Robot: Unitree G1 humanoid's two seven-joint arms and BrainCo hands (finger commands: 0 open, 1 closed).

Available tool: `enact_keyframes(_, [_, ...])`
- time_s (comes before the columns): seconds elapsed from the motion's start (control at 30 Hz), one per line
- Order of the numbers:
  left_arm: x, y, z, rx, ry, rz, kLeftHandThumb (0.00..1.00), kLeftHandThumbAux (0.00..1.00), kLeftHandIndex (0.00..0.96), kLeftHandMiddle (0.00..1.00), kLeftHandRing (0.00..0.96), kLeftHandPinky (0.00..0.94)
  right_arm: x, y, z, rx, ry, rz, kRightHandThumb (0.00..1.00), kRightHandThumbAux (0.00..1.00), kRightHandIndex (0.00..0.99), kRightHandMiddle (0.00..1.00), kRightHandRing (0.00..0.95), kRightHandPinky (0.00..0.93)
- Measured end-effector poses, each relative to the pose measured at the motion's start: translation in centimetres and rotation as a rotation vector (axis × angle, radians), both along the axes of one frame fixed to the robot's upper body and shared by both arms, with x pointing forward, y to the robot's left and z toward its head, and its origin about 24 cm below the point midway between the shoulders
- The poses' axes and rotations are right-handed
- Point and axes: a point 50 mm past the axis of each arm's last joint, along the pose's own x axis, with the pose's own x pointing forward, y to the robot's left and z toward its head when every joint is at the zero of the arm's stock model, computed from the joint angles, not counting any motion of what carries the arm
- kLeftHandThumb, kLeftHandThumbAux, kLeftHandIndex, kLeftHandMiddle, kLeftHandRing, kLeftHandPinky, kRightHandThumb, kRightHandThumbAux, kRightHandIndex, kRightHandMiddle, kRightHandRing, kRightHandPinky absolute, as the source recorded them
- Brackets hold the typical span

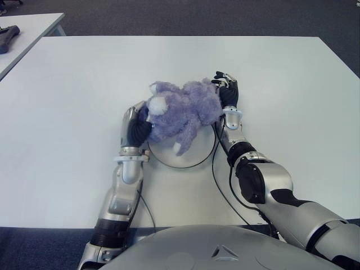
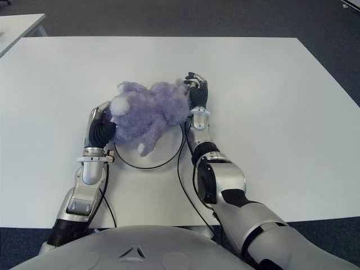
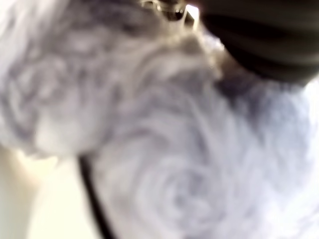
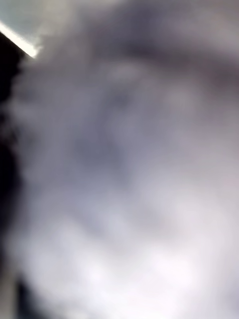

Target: Put the doll into the plate.

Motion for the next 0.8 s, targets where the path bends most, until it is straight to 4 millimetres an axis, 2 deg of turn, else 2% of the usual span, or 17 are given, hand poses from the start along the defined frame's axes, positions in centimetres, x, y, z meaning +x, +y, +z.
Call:
enact_keyframes(0.3, [-0.8, 0.1, 0.0, -0.064, 0.038, -0.051, 0.731, 0.694, 0.443, 0.864, 0.864, 0.874, 0.0, 0.0, 0.0, 0.000, 0.000, -0.001, 1.000, 0.695, 0.444, 0.262, 0.369, 0.485])
enact_keyframes(0.43, [-0.9, 0.3, 0.1, -0.069, 0.071, -0.107, 0.721, 0.694, 0.441, 0.813, 0.821, 0.809, 0.0, 0.0, 0.0, 0.000, 0.001, -0.002, 1.000, 0.694, 0.444, 0.259, 0.370, 0.487])
enact_keyframes(0.6, [-0.9, 0.7, 0.3, -0.051, 0.129, -0.187, 0.713, 0.696, 0.434, 0.791, 0.806, 0.821, 0.0, 0.0, 0.0, 0.001, 0.001, -0.002, 1.000, 0.694, 0.444, 0.261, 0.371, 0.488])
enact_keyframes(0.67, [-0.8, 0.9, 0.5, -0.043, 0.149, -0.214, 0.702, 0.702, 0.422, 0.733, 0.777, 0.779, 0.0, 0.0, 0.0, 0.001, 0.002, -0.002, 1.000, 0.694, 0.444, 0.264, 0.371, 0.487])
enact_keyframes(0.73, [-0.8, 1.1, 0.6, -0.038, 0.172, -0.245, 0.690, 0.707, 0.415, 0.591, 0.623, 0.621, 0.0, 0.0, 0.0, 0.001, 0.001, -0.002, 1.000, 0.694, 0.444, 0.267, 0.371, 0.488])
enact_keyframes(0.77, [-0.8, 1.1, 0.7, -0.038, 0.181, -0.260, 0.676, 0.713, 0.406, 0.481, 0.495, 0.490, 0.0, 0.0, 0.0, 0.001, 0.001, -0.002, 1.000, 0.694, 0.444, 0.268, 0.372, 0.488])
enact_keyframes(0.8, [-0.7, 1.2, 0.8, -0.035, 0.189, -0.276, 0.674, 0.714, 0.405, 0.462, 0.473, 0.468, 0.0, 0.0, 0.0, 0.001, 0.001, -0.002, 1.000, 0.694, 0.444, 0.268, 0.372, 0.488])
